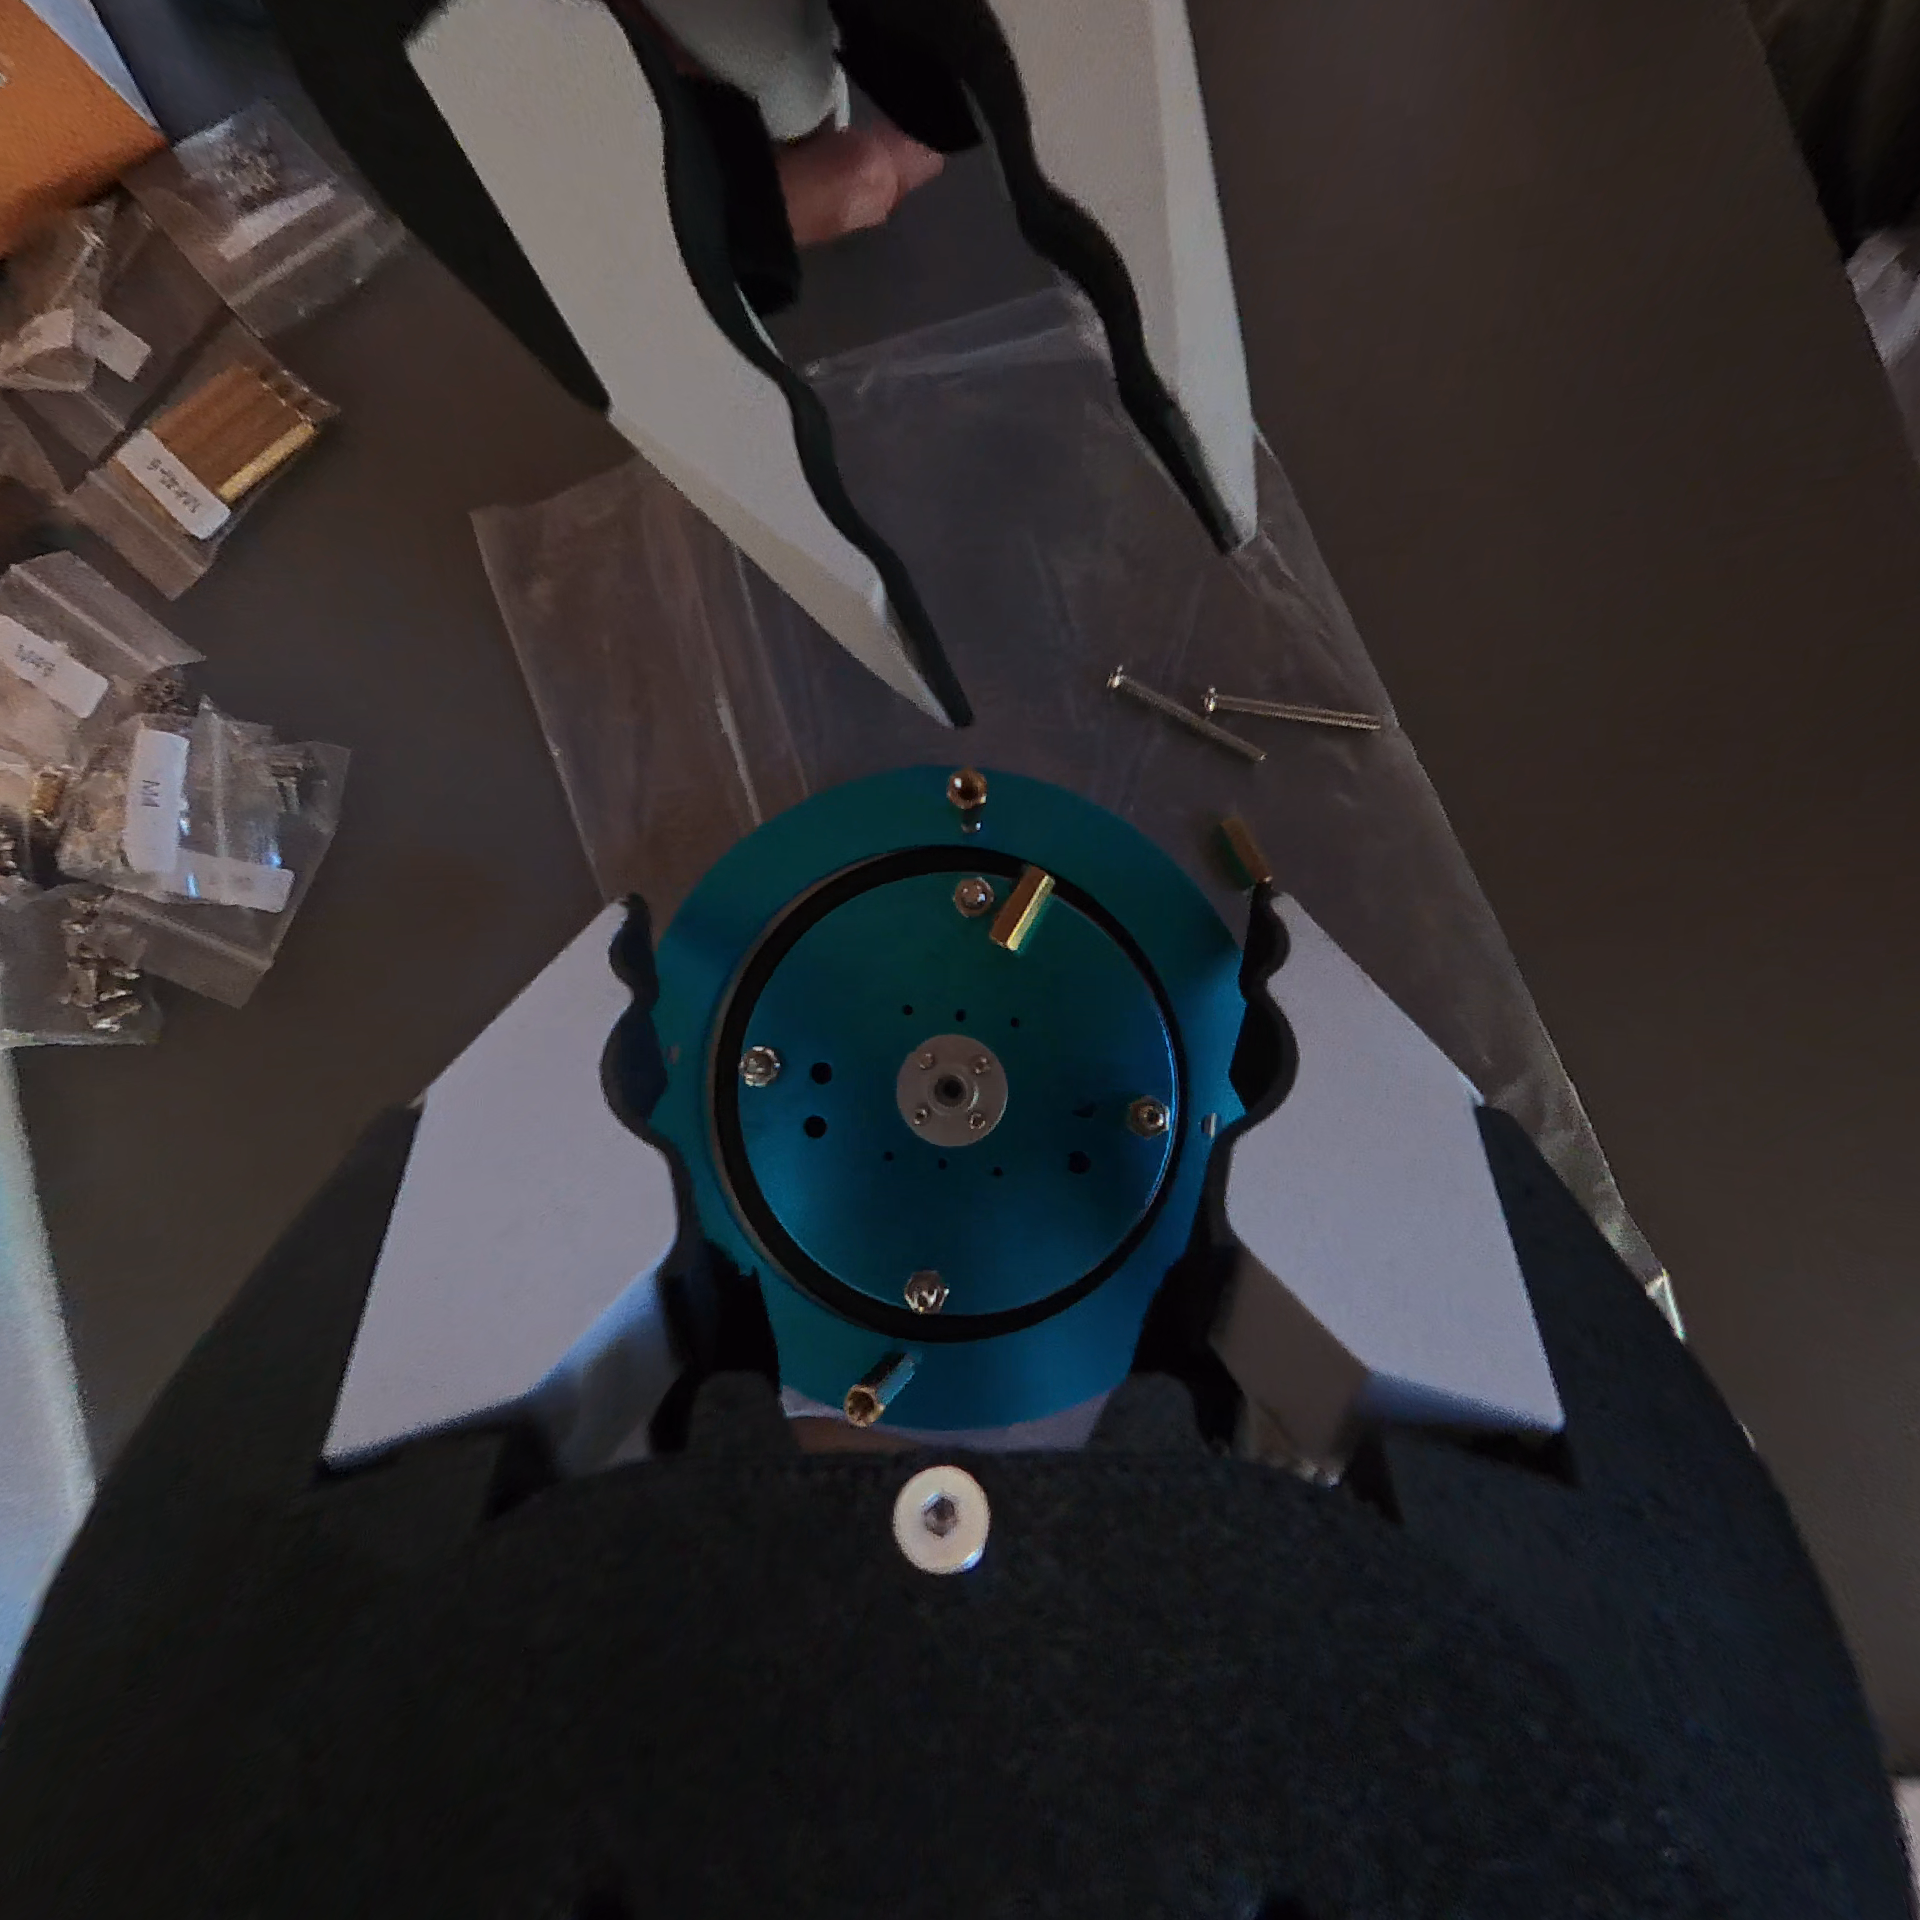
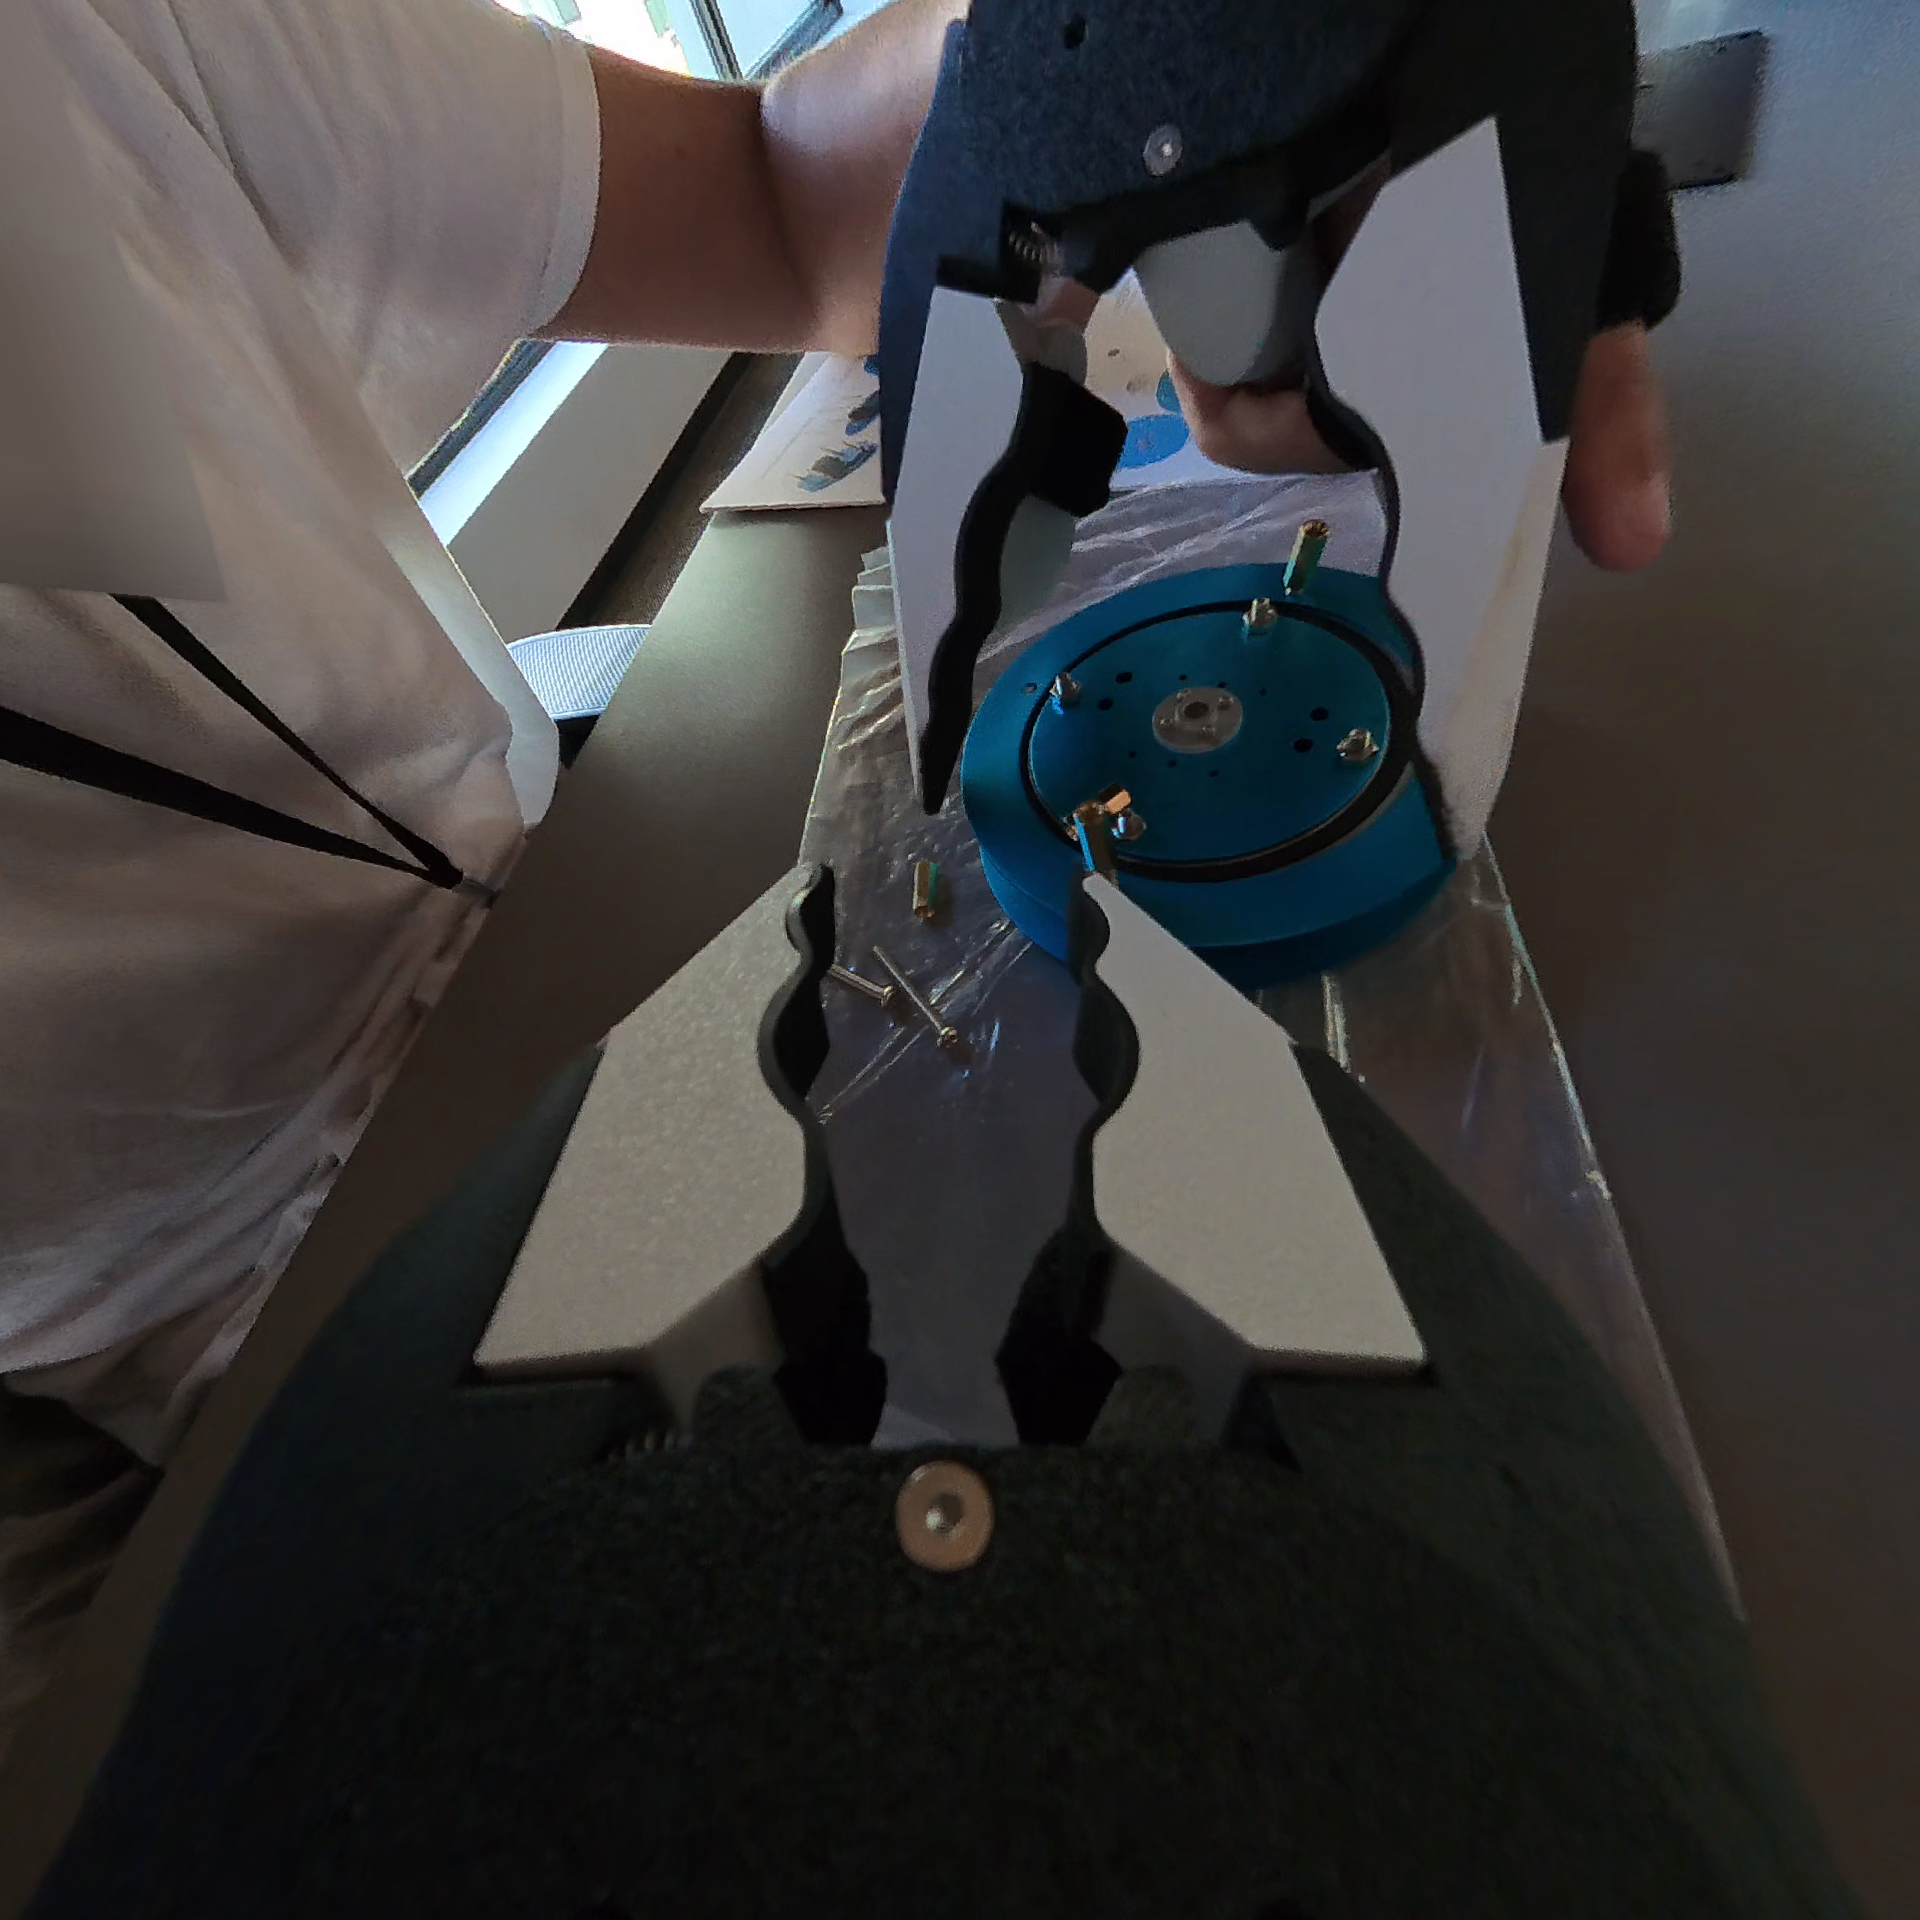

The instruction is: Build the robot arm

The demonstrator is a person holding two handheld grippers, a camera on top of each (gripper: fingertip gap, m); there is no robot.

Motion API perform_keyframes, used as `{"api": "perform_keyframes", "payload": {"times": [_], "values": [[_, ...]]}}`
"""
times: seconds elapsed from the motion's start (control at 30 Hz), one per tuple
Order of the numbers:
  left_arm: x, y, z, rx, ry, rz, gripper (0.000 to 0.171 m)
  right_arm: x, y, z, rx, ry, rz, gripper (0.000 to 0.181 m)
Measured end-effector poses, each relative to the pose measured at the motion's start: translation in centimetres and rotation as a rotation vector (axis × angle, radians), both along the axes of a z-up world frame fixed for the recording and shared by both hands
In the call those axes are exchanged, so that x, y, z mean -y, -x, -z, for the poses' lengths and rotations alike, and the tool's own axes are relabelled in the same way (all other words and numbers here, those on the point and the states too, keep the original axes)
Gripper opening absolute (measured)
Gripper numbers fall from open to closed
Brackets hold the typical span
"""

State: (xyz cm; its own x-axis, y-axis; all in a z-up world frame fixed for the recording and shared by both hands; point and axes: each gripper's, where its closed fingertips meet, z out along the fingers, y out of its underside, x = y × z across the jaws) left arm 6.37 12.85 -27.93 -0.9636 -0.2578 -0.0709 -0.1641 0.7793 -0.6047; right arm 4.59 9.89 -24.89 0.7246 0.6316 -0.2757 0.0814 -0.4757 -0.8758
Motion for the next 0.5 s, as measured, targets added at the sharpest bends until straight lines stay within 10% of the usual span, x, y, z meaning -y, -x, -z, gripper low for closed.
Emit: {"api": "perform_keyframes", "payload": {"times": [0.5], "values": [[-0.2,-0.1,0.7,-0.014,0.007,-0.050,0.113,-1.5,0.4,-0.5,0.014,-0.081,0.041,0.059]]}}
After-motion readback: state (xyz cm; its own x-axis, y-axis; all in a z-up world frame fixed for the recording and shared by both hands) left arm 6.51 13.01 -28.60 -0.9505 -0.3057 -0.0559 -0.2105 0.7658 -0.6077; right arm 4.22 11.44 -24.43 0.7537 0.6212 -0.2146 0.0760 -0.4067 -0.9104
